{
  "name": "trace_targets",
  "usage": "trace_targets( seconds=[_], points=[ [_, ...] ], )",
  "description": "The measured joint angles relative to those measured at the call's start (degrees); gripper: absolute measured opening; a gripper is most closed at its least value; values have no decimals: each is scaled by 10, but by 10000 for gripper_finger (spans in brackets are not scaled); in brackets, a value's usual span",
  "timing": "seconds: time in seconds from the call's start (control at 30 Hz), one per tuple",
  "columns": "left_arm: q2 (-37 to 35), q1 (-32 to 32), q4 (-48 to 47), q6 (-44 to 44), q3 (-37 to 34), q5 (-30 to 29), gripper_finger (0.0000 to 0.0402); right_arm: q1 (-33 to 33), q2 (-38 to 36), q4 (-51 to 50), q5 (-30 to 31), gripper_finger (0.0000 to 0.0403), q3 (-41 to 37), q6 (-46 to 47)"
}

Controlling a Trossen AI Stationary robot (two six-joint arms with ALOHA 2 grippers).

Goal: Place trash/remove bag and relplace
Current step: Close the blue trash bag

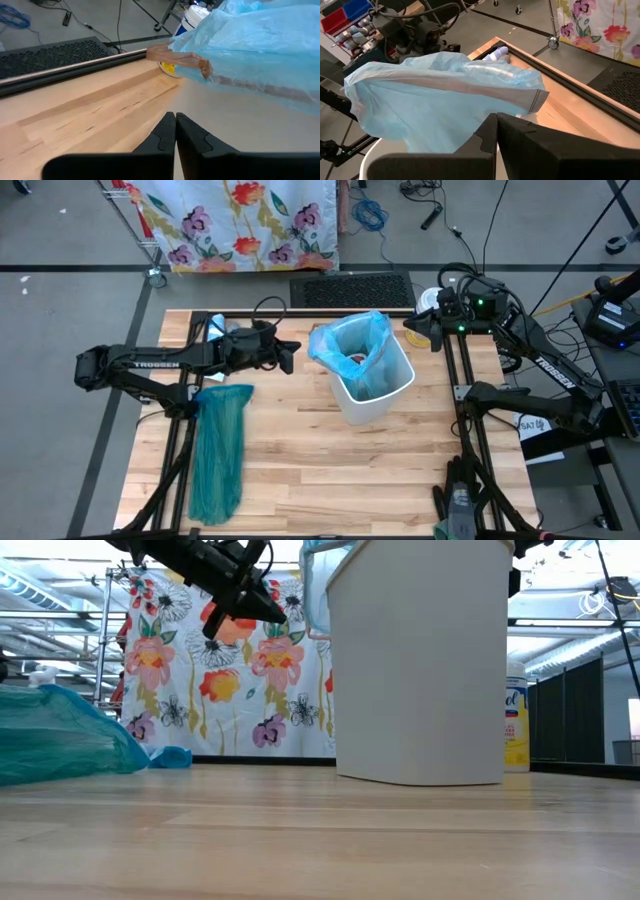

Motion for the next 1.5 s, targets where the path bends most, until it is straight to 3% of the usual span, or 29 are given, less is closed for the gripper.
trace_targets(
  seconds=[0.27,0.43,0.57,0.77,1.07,1.3,1.5],
  points=[
    [0,3,16,-19,0,4,77,0,0,0,0,0,0,-13],
    [12,0,48,16,0,54,90,0,1,1,1,0,0,-13],
    [54,-1,95,24,1,102,80,0,4,6,2,0,0,-13],
    [103,0,127,41,29,67,10,1,5,9,0,0,0,3],
    [106,14,131,159,116,12,2,1,5,9,0,0,0,21],
    [106,17,131,236,191,17,1,8,13,24,0,0,0,39],
    [106,17,130,240,222,45,1,48,20,119,-1,0,0,37]
  ],
)
